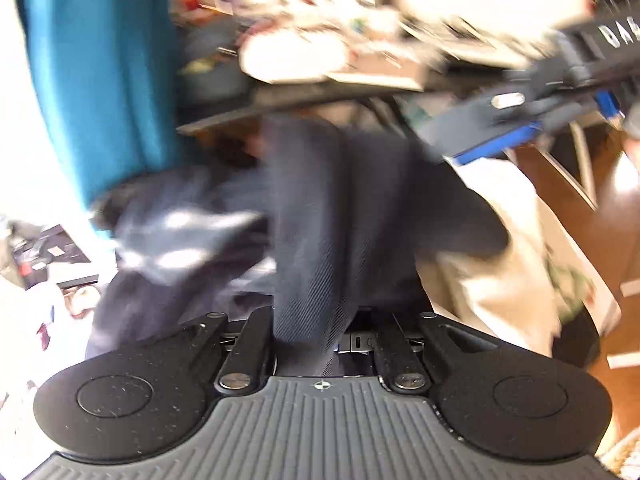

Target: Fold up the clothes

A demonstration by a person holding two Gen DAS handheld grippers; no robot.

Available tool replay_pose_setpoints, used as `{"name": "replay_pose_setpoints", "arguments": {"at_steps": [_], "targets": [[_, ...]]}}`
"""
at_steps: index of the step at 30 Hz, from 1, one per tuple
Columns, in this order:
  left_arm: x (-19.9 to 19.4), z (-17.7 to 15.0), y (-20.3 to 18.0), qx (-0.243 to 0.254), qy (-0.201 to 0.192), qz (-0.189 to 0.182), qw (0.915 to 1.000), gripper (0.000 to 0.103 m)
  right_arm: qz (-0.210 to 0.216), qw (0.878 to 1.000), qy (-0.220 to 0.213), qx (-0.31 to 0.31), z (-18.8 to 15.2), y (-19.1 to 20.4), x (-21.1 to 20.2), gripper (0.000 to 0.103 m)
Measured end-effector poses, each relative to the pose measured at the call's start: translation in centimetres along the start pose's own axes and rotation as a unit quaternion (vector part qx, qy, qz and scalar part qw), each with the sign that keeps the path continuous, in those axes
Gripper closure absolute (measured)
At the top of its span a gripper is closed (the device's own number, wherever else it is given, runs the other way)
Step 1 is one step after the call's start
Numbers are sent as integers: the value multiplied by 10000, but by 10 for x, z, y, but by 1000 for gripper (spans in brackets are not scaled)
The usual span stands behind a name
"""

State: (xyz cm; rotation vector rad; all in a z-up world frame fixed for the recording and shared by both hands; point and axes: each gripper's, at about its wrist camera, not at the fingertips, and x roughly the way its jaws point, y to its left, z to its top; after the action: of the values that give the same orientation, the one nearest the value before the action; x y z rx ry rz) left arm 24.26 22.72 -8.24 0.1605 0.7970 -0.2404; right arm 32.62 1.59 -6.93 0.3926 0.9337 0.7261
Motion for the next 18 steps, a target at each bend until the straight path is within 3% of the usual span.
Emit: {"name": "replay_pose_setpoints", "arguments": {"at_steps": [2, 5, 10, 13, 18], "targets": [[-25, -2, 19, -382, -352, 554, 9971, 94, -56, 9995, -243, 206, 9, -18, -13, 29], [-69, -2, 47, -946, -991, 1181, 9835, 94, -499, 9948, -433, 779, 19, -58, -15, 28], [-139, 1, 86, -1723, -1953, 2175, 9407, 94, -859, 9775, -642, 1819, 27, -107, 7, 28], [-163, -2, 100, -1975, -2047, 2552, 9241, 94, -883, 9743, -625, 1975, 38, -116, 36, 28], [-174, -19, 100, -2157, -1747, 2830, 9181, 94, -902, 9776, -281, 1883, 64, -108, 109, 23]]}}
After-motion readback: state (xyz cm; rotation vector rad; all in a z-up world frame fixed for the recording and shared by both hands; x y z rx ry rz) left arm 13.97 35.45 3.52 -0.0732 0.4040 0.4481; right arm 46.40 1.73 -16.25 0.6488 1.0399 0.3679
